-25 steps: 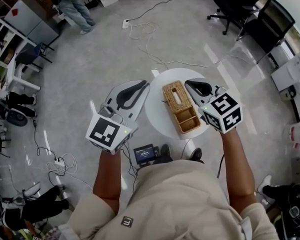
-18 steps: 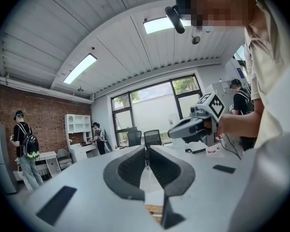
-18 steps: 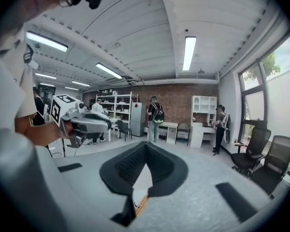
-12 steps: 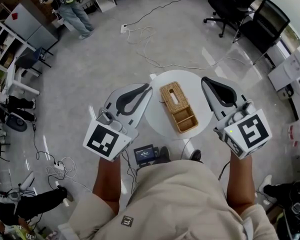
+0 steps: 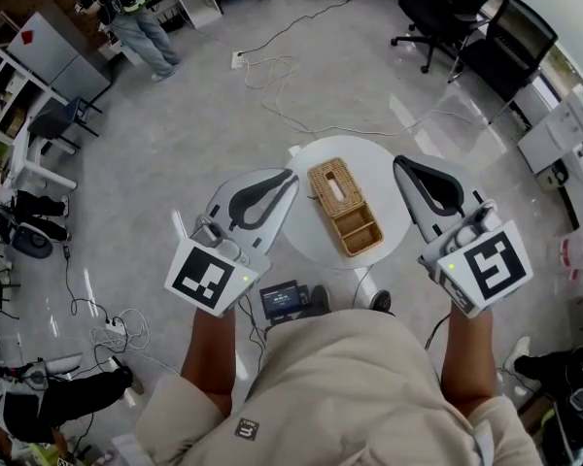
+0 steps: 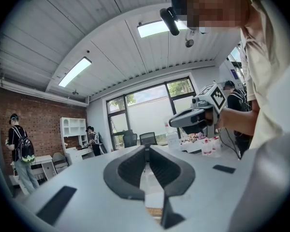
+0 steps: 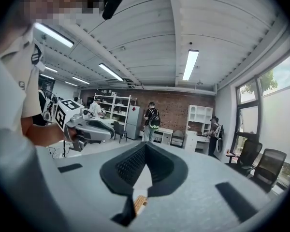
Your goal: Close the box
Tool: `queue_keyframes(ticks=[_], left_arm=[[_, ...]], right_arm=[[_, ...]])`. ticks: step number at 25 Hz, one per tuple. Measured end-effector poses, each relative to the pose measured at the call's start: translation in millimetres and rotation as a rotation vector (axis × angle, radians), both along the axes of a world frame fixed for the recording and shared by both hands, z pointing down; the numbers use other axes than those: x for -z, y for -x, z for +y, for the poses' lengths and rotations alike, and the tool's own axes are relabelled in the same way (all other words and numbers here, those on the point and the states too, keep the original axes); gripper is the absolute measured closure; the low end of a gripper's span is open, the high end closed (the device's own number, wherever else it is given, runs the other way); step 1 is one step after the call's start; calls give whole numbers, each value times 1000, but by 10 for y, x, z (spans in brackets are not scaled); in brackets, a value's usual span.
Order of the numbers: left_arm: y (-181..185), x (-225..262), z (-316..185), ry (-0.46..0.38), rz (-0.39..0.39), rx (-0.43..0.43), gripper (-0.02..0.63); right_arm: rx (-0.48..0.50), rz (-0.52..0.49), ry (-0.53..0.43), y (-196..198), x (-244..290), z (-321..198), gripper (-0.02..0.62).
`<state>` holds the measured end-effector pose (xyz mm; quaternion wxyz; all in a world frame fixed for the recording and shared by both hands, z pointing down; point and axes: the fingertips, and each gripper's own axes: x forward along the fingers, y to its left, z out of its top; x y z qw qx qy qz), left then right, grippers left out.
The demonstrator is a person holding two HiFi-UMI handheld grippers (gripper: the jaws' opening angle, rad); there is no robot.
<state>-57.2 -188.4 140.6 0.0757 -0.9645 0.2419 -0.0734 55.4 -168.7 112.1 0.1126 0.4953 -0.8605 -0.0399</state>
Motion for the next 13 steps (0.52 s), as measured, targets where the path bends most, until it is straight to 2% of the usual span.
queue_keyframes(ticks=[13], left_arm=[[52, -92, 16, 8, -4, -6, 583]], right_arm=[[-8, 12, 18, 31, -86, 7, 604]])
